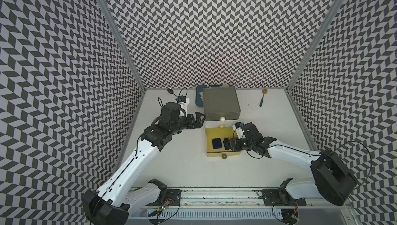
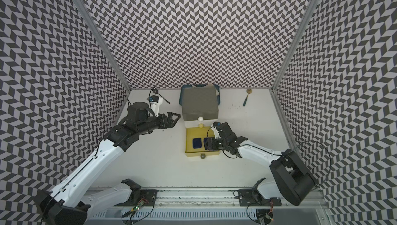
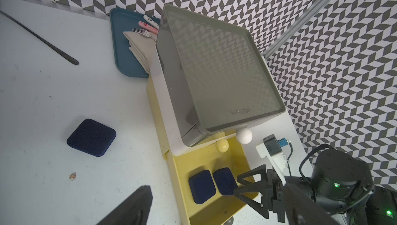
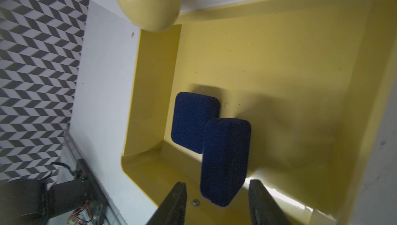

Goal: Place the brooch boxes into the drawer by color
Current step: Place the brooch box in the drawer, then adjust the brooch box in the drawer.

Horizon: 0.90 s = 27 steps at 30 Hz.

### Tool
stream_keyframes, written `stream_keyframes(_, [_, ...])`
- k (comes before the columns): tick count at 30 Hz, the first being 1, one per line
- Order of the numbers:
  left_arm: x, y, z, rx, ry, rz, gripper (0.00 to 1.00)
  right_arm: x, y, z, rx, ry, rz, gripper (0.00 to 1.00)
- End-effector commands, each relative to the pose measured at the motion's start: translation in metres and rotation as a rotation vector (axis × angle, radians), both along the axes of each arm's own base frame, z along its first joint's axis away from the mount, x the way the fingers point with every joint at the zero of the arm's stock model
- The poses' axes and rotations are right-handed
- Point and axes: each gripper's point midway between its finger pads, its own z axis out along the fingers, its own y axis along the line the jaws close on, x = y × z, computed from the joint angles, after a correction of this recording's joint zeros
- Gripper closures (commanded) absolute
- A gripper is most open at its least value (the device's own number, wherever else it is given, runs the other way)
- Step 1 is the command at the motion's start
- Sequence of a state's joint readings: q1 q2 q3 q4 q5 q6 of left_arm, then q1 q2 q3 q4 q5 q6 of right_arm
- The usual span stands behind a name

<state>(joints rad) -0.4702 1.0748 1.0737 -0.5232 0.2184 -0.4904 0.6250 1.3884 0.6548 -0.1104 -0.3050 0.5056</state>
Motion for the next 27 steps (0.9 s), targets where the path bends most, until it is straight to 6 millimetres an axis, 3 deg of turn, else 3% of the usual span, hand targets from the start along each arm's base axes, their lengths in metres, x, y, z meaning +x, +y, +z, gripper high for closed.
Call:
stream_keyframes(1, [-0.004,0.005,0.011,0.0,-0.023,-0.001,0.0,0.009,-0.001,0.01,0.016,-0.055,-0.028,0.43])
stream_keyframes(9, [-0.007,0.006,0.014,-0.012,-0.027,-0.001,0.0,0.012,-0.008,0.038,0.012,-0.127,-0.047,0.42])
stream_keyframes(11, [-0.007,0.006,0.015,-0.014,-0.028,-0.001,0.0,0.011,-0.007,0.048,0.024,-0.145,-0.041,0.46])
stream_keyframes(13, [-0.008,0.005,0.016,-0.017,-0.03,-0.002,0.0,0.008,-0.004,0.056,0.04,-0.164,-0.025,0.6])
stream_keyframes(17, [-0.009,0.005,0.016,-0.026,-0.029,-0.002,0.0,0.001,0.007,0.059,0.048,-0.168,0.01,1.0])
stream_keyframes(27, [-0.012,0.007,0.02,-0.036,-0.035,0.002,0.0,0.002,0.017,0.027,0.007,-0.139,-0.013,1.0])
